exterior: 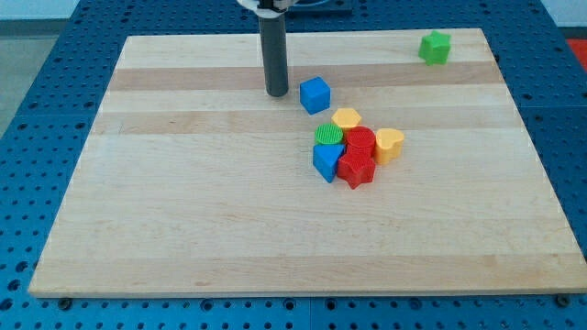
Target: Drag the blue cube to the top of the yellow heart
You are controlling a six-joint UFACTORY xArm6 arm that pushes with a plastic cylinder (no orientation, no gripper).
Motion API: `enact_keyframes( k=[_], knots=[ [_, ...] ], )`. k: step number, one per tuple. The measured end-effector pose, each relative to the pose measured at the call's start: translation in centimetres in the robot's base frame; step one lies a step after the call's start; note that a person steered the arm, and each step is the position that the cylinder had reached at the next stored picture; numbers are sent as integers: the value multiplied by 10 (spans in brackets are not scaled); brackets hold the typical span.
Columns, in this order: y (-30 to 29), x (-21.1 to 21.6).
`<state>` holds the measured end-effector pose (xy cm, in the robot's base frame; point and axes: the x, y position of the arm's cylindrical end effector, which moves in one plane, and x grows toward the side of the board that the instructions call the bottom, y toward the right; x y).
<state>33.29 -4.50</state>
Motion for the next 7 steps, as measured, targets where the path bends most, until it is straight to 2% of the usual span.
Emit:
enact_keyframes(
  k=[1, 4, 6, 7],
  knots=[
    [2, 8],
    [85, 7],
    [108, -22],
    [130, -23]
  ],
)
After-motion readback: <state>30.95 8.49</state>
